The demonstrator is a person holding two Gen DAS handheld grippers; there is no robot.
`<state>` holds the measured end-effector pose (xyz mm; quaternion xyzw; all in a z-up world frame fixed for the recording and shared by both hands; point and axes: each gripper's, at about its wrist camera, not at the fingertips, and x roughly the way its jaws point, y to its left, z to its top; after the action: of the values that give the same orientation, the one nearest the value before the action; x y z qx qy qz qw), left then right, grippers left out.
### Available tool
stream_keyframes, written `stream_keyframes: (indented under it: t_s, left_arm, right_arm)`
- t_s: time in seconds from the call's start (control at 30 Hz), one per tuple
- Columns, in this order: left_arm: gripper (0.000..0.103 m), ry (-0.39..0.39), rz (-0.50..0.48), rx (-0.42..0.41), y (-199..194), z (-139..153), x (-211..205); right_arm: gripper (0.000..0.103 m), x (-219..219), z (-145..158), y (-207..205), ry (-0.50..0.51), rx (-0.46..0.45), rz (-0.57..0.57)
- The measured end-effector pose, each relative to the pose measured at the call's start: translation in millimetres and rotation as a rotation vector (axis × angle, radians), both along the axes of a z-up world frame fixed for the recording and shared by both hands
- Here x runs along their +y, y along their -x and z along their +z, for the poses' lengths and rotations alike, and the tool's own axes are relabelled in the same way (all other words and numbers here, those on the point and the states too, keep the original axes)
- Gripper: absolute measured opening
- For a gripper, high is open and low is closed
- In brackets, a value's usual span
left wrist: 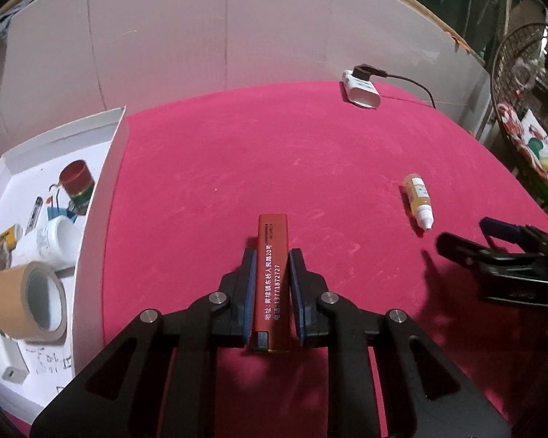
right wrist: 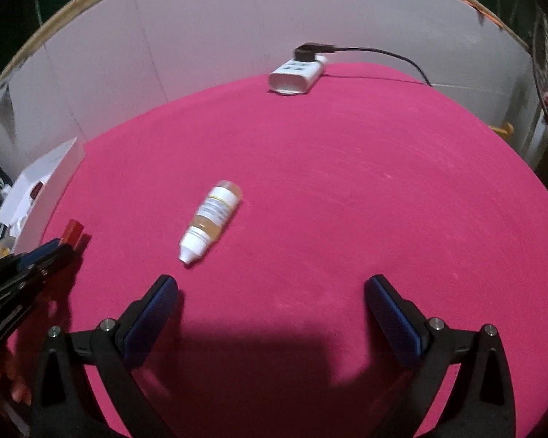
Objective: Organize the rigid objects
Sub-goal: 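Grasp the red lighter with the left gripper while the right gripper grasps the glue bottle, then carry the red lighter and glue bottle over the white tray with both grippers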
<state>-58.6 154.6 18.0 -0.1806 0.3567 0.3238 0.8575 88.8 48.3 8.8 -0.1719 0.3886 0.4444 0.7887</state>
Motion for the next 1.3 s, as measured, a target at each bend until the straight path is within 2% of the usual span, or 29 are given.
stream_keyframes:
  t_s: [0.33, 0.53, 0.63, 0.7, 0.73, 0.77, 0.8, 0.83, 0.93, 1.3]
  left_arm:
    - [0.017, 0.030, 0.025, -0.010, 0.9, -7.2, 5.8]
    - [0.017, 0.050, 0.036, -0.012, 2.1, -9.6, 10.3]
    - [0.017, 0.053, 0.040, -0.013, 2.9, -9.7, 10.3]
    - [0.017, 0.054, 0.042, -0.013, 3.7, -9.9, 10.6]
    - [0.017, 0.052, 0.043, -0.013, 3.8, -9.6, 10.4]
    - [0.017, 0.049, 0.045, -0.013, 4.2, -9.2, 10.0]
    - [0.017, 0.047, 0.046, -0.013, 4.0, -9.0, 9.9]
    - [0.017, 0.043, 0.047, -0.012, 4.1, -8.9, 9.4]
    - [0.017, 0.032, 0.050, -0.008, 4.2, -8.3, 7.3]
    - [0.017, -0.010, 0.052, -0.011, 4.2, -1.6, -2.4]
  right_arm:
    - [0.103, 49.0, -5.2, 24.4, 0.072, -0.066, 0.079]
    - [0.101, 66.1, -4.5, 19.8, 0.066, -0.065, 0.065]
    - [0.084, 61.7, -1.9, 21.7, 0.044, -0.076, 0.067]
    - [0.065, 59.1, 0.2, 22.4, 0.032, -0.080, 0.069]
    - [0.061, 58.2, 1.0, 22.6, 0.027, -0.080, 0.076]
    - [0.053, 58.0, 1.9, 22.4, 0.023, -0.081, 0.080]
    - [0.040, 57.3, 2.7, 22.2, 0.019, -0.082, 0.086]
    - [0.033, 57.4, 3.1, 22.2, 0.015, -0.080, 0.097]
    - [0.019, 55.4, 3.7, 24.9, 0.002, -0.071, 0.136]
    - [0.018, 25.2, 13.2, 33.0, -0.134, 0.037, 0.162]
